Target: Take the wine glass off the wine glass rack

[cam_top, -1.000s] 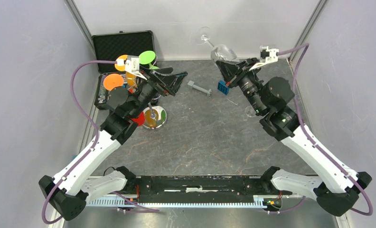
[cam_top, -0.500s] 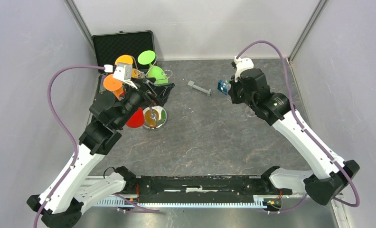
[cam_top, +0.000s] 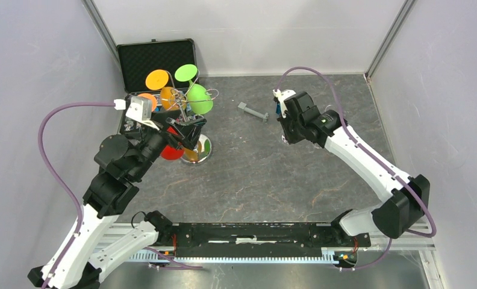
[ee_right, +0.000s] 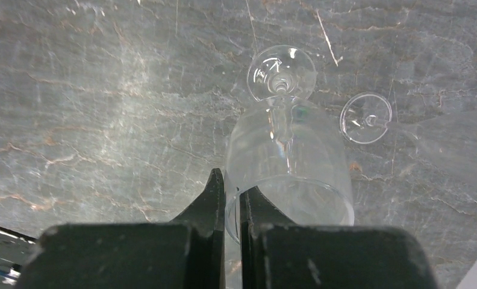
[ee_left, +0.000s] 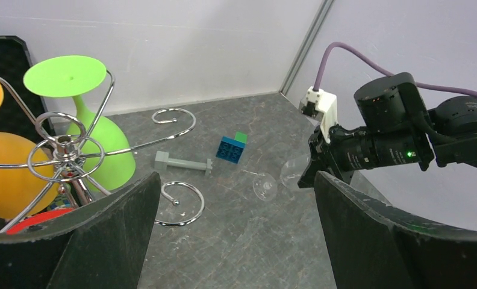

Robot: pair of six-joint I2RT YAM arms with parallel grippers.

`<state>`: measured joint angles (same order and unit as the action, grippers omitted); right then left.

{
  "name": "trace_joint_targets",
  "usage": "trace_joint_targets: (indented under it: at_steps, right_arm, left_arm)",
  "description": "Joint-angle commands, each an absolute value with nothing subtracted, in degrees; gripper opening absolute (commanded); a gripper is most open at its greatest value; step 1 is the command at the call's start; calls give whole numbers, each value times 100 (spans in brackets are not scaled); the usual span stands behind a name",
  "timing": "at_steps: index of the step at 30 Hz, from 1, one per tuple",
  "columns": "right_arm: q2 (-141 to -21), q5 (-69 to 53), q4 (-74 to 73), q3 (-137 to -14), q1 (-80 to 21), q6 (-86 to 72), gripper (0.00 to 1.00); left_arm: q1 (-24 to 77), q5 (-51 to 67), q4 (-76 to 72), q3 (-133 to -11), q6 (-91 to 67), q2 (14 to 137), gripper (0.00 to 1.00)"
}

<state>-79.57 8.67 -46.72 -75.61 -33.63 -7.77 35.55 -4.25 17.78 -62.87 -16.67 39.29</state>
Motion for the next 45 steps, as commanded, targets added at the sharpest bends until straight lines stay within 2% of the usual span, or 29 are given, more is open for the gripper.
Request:
trace_joint_targets:
  at_steps: [1, 9, 16, 19, 23, 27, 35, 45]
  right_arm:
    - [-8214, 1017, -4934, -7956, -3340, -303, 0]
    - [-8607, 789, -4940, -7981, -3225, -53, 1]
    - [-8852, 788, -4869, -8080, -3103, 158, 8]
    - [-8968, 880, -4893, -8174, -3057, 168, 16]
    - [-9098, 901, -4878, -8358, -3028, 190, 37]
    - [-9165, 955, -4846, -8604, -2998, 235, 45]
    - [-9110, 1020, -4785, -9082, -2915, 324, 53]
    - [-8617, 885, -4470, -8958, -2743, 368, 56]
  left_arm:
    - [3568, -606, 1793, -6184, -1336, 3886, 100]
    - [3568, -700, 2032, -6242, -1354, 3985, 100]
    - [3568, -874, 2137, -6284, -1290, 3874, 100]
    - [3570, -888, 2300, -6388, -1154, 3830, 100]
    - [3569, -990, 2968, -6707, -888, 3786, 100]
    - [3570, -1342, 3321, -6715, -800, 3573, 100]
    - [3568, -1434, 3470, -6777, -859, 3384, 100]
    - [3568, -2075, 3211, -6442, -1297, 3142, 100]
